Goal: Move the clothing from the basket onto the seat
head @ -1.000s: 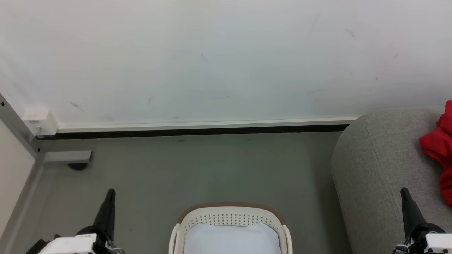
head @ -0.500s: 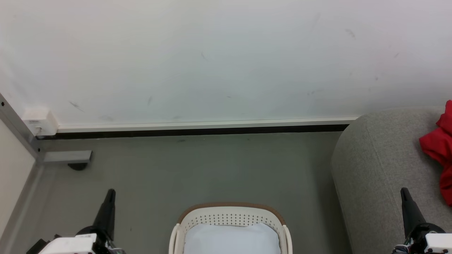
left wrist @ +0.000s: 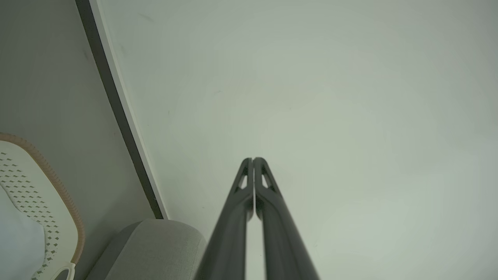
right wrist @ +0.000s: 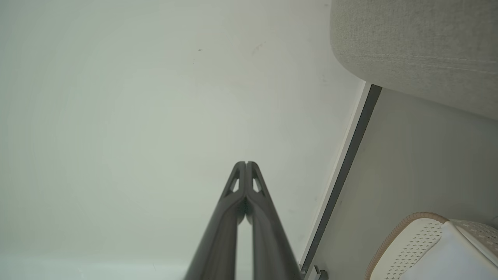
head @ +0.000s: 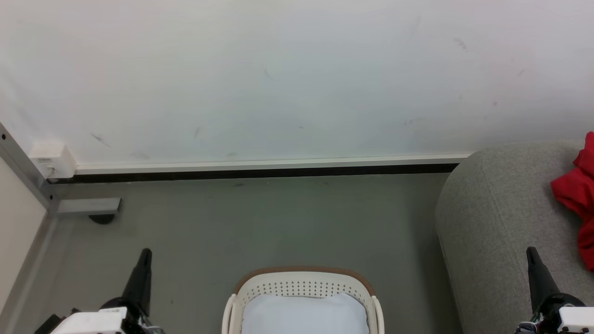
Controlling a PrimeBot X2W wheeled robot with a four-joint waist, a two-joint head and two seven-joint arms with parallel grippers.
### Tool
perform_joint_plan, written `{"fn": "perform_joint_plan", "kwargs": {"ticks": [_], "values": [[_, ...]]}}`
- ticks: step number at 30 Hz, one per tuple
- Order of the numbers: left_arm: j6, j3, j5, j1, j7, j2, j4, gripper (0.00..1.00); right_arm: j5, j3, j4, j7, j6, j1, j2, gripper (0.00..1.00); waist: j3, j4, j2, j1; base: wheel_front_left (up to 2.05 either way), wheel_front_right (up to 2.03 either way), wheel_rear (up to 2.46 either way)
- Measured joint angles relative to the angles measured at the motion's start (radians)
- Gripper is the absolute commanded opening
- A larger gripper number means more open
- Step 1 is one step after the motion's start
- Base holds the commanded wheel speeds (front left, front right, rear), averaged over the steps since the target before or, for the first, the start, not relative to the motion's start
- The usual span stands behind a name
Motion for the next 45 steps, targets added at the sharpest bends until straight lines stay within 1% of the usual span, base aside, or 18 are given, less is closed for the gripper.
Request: {"fn": "perform_joint_plan", "kwargs": {"ticks": [45], "values": [[0.000, 0.000, 0.000, 0.000, 0.000, 0.000, 0.000, 0.00, 0.000, 0.000, 0.000, 0.000, 0.000, 0.000, 0.000, 0.00, 0.000, 0.000, 0.0000, 0.0000, 0.00, 0.00, 0.00]]}}
